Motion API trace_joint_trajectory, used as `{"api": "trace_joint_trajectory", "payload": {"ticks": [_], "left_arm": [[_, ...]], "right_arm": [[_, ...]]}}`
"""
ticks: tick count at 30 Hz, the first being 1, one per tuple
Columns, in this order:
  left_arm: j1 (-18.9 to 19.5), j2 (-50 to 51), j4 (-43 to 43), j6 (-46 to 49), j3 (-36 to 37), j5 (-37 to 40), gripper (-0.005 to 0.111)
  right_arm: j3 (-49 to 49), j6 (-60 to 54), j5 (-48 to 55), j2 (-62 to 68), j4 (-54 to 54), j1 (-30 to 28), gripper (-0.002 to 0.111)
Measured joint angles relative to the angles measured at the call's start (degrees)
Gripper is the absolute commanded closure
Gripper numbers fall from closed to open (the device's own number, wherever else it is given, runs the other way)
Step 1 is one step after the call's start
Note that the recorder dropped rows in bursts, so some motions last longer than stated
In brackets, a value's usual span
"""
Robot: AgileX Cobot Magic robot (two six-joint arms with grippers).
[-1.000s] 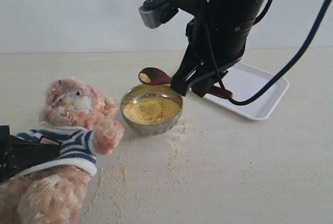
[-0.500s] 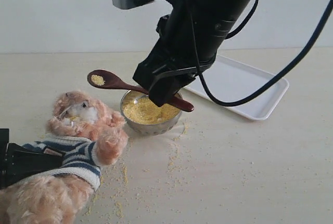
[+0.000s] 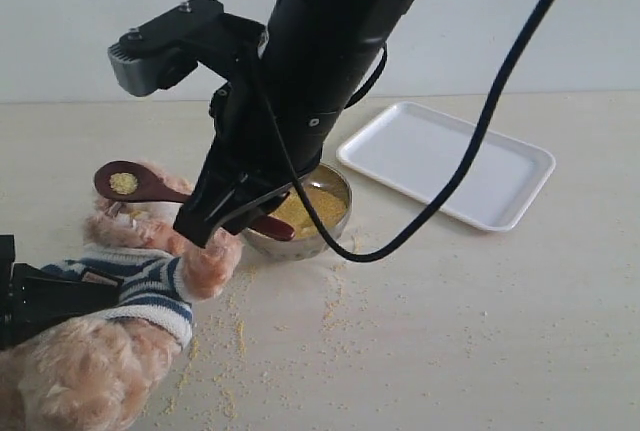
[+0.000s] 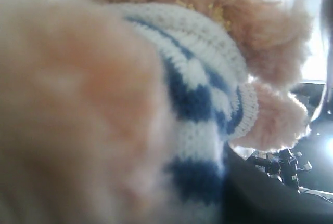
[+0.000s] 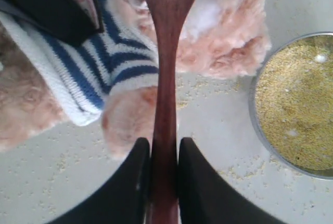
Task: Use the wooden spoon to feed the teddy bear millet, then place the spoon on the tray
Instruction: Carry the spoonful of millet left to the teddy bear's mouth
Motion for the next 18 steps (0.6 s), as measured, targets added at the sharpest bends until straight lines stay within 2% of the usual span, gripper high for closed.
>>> {"api": "trace_joint_trajectory", "payload": {"ticks": [11, 18], "left_arm": [[0.0, 0.0, 0.0, 0.0, 0.0, 1.0, 0.102], [0.0, 0.0, -0.1, 0.0, 0.0, 1.3, 0.102]], "right_arm": [[0.0, 1.2, -6.0, 3.1, -6.5, 1.0, 0.108], [0.0, 2.5, -6.4, 3.1, -21.5, 7.1, 0.108]]}}
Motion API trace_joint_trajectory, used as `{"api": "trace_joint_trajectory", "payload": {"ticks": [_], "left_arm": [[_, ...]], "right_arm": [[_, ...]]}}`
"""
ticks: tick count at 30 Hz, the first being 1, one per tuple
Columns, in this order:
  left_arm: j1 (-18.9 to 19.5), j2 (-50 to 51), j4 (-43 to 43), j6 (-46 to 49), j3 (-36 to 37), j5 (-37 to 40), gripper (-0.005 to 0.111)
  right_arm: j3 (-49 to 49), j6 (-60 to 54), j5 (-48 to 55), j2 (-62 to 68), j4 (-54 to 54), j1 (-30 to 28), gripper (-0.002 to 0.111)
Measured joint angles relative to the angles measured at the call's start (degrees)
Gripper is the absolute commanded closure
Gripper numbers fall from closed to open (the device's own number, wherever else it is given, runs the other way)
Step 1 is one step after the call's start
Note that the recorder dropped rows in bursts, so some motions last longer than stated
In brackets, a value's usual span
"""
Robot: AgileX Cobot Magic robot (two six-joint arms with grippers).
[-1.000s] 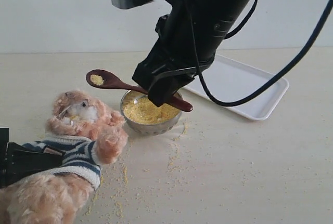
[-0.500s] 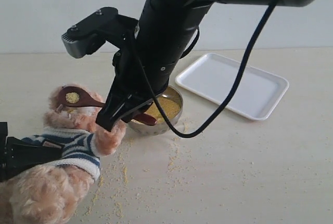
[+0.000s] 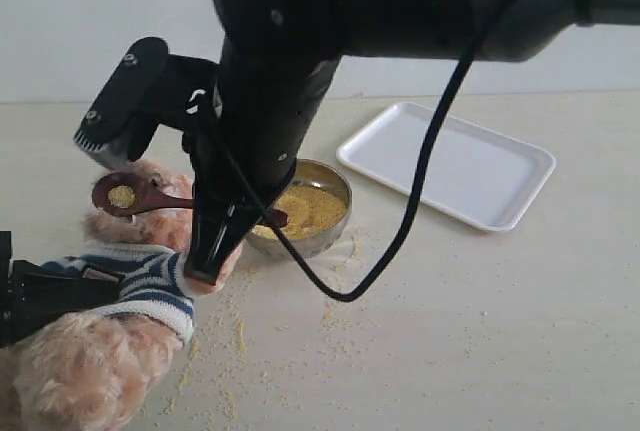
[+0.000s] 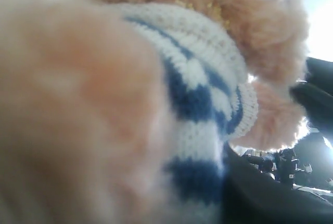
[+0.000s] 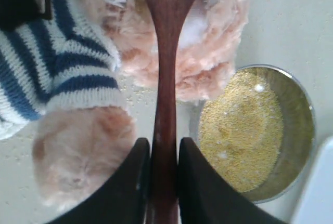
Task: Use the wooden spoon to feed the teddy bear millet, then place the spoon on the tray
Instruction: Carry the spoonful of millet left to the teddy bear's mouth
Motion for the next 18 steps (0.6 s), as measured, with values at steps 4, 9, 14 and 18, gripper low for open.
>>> {"api": "trace_joint_trajectory", "payload": {"ticks": [4, 9, 14, 18], "left_arm": [[0.0, 0.0, -0.2, 0.0, 0.0, 0.4, 0.102], [0.0, 0.0, -0.3, 0.7, 0.0, 0.8, 0.102], [0.0, 0.0, -0.3, 1.0, 0.0, 0.8, 0.102], [0.0, 0.0, -0.5, 1.0, 0.0, 0.8, 0.102]], "right_arm": [[0.0, 6.1, -0.1, 0.0, -11.1, 2.6, 0.108], [0.0, 8.4, 0.8, 0.0, -16.0, 3.1, 0.108], [0.0, 9.0, 2.1, 0.0, -18.5, 3.3, 0.108], [0.0, 9.2, 2.7, 0.0, -21.6, 5.2, 0.108]]}}
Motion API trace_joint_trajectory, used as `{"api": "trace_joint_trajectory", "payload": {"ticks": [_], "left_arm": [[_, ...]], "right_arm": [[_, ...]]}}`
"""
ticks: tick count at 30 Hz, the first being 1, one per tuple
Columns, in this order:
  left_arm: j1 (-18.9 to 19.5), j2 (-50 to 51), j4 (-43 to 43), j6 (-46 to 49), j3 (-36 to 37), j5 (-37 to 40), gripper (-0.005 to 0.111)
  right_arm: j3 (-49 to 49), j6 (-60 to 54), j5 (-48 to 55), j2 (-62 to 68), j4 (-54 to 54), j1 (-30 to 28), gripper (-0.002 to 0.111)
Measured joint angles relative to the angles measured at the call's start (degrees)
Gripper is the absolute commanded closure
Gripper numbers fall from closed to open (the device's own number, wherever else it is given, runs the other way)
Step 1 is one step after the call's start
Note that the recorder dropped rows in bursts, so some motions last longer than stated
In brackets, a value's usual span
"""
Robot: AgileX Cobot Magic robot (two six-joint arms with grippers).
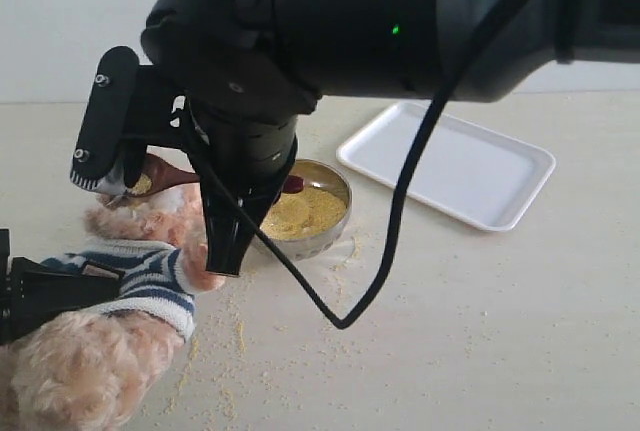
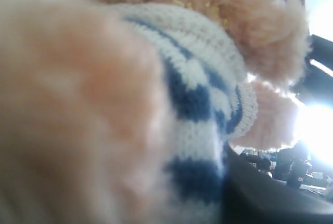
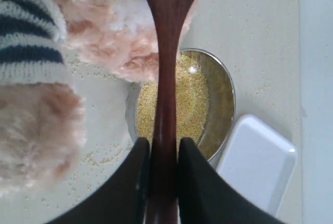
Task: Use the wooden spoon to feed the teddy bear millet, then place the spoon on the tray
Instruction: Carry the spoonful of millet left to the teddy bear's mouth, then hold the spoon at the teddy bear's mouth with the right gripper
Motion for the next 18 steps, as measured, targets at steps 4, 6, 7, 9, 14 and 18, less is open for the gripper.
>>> {"api": "trace_joint_trajectory", "payload": {"ticks": [4, 6, 7, 9, 14, 18], "left_arm": [[0.0, 0.0, -0.8, 0.0, 0.0, 0.3, 0.102], [0.0, 0.0, -1.0, 0.0, 0.0, 0.3, 0.102], [0.0, 0.0, -1.2, 0.0, 0.0, 0.3, 0.102], [0.0, 0.0, -1.3, 0.0, 0.0, 0.3, 0.102], [0.0, 0.0, -1.4, 0.0, 0.0, 0.3, 0.102], [0.0, 0.0, -1.4, 0.0, 0.0, 0.4, 0.102]], "right_arm": [[0.0, 0.7, 0.3, 0.0, -3.1, 0.9, 0.108], [0.0, 1.4, 0.9, 0.0, -4.7, 1.2, 0.108], [0.0, 1.7, 1.3, 0.0, -5.4, 1.3, 0.108], [0.0, 2.0, 2.5, 0.0, -6.1, 1.7, 0.108], [0.0, 2.4, 3.0, 0.0, -9.8, 3.1, 0.108], [0.0, 2.6, 3.6, 0.0, -10.8, 4.1, 0.108]]}}
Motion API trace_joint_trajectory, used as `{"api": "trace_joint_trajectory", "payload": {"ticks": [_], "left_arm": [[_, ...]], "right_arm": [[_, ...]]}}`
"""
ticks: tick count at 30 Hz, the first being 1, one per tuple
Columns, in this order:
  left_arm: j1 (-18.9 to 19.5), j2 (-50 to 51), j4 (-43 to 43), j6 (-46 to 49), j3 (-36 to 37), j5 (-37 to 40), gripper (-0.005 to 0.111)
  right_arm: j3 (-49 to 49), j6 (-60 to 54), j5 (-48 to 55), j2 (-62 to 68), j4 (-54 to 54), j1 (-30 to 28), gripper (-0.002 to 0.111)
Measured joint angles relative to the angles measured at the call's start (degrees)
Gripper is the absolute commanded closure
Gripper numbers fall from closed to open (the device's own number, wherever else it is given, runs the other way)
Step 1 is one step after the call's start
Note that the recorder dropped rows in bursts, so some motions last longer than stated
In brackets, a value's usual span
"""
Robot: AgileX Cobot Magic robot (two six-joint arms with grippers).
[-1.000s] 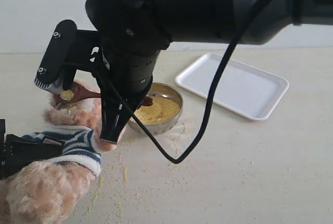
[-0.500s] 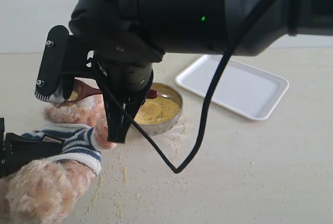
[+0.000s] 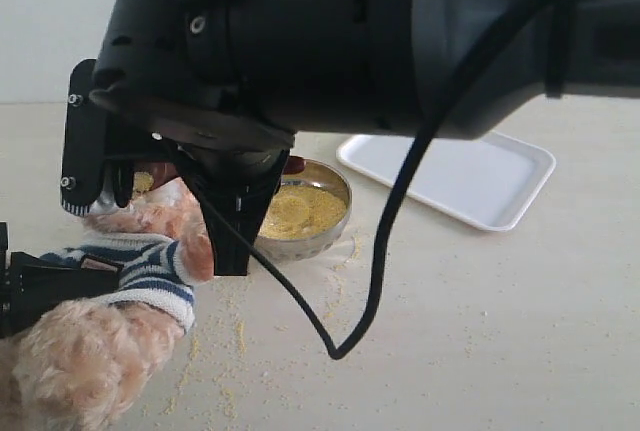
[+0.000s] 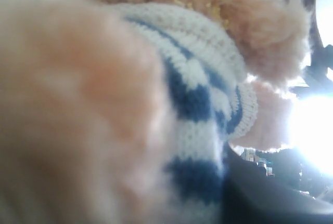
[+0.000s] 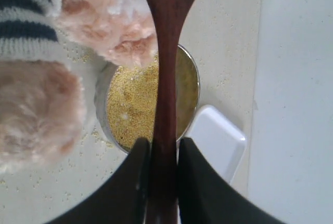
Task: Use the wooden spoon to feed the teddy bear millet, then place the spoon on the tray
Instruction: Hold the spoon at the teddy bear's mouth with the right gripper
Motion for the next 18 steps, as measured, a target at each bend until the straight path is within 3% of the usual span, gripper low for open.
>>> {"api": "trace_joint_trajectory", "payload": {"ticks": [18], "left_arm": [[0.0, 0.0, -0.1, 0.0, 0.0, 0.0, 0.102]], "right_arm": [[0.0, 1.1, 2.4, 0.0, -4.6, 2.4, 0.108]]}}
